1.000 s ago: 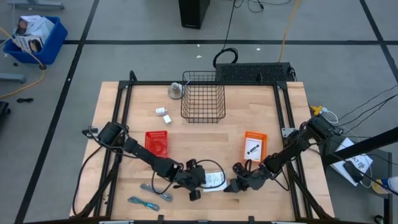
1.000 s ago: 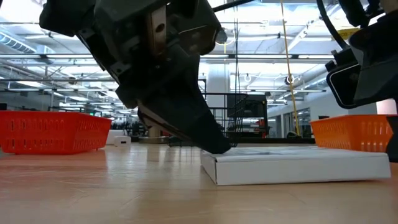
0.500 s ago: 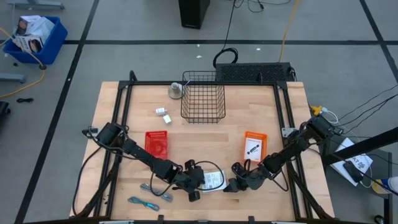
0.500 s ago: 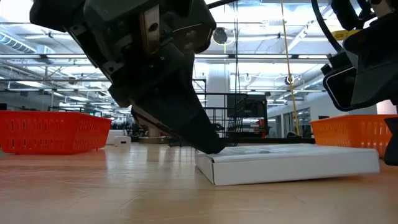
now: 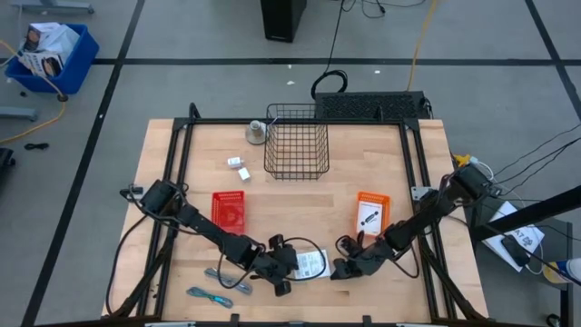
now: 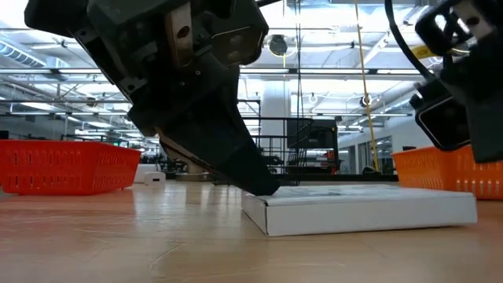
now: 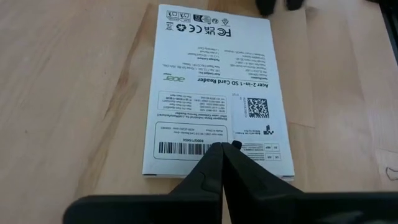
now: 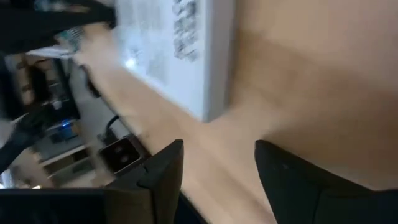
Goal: Pick and place items into bin
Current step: Put the card reader box into the orange bin
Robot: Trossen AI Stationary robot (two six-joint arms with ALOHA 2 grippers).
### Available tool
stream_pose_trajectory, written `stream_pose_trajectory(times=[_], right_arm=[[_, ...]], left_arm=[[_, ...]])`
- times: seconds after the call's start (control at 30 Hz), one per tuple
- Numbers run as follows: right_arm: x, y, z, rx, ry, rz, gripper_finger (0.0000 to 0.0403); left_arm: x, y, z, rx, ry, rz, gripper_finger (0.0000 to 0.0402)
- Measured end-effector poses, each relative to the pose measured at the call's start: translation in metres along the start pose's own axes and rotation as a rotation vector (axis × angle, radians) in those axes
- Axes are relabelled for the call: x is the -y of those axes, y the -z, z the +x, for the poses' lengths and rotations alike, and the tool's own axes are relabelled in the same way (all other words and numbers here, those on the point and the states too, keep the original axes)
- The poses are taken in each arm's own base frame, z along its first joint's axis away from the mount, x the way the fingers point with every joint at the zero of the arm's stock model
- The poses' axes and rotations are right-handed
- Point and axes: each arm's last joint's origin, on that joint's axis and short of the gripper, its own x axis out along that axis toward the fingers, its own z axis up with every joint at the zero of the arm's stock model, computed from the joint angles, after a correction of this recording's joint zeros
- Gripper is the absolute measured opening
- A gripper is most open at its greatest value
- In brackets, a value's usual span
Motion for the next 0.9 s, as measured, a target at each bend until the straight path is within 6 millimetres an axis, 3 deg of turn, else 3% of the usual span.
stream_pose_trajectory(times=[0.37, 0.9], right_arm=[[-0.012, -0.016, -0.005, 0.045, -0.057, -0.035, 0.0184], [-0.020, -0.019, -0.006, 0.096, -0.133, -0.105, 0.0185]], left_arm=[[0.002, 0.001, 0.003, 0.004, 0.021, -0.022, 0.0005], [0.013, 0.014, -0.002, 0.017, -0.021, -0.012, 0.0004]])
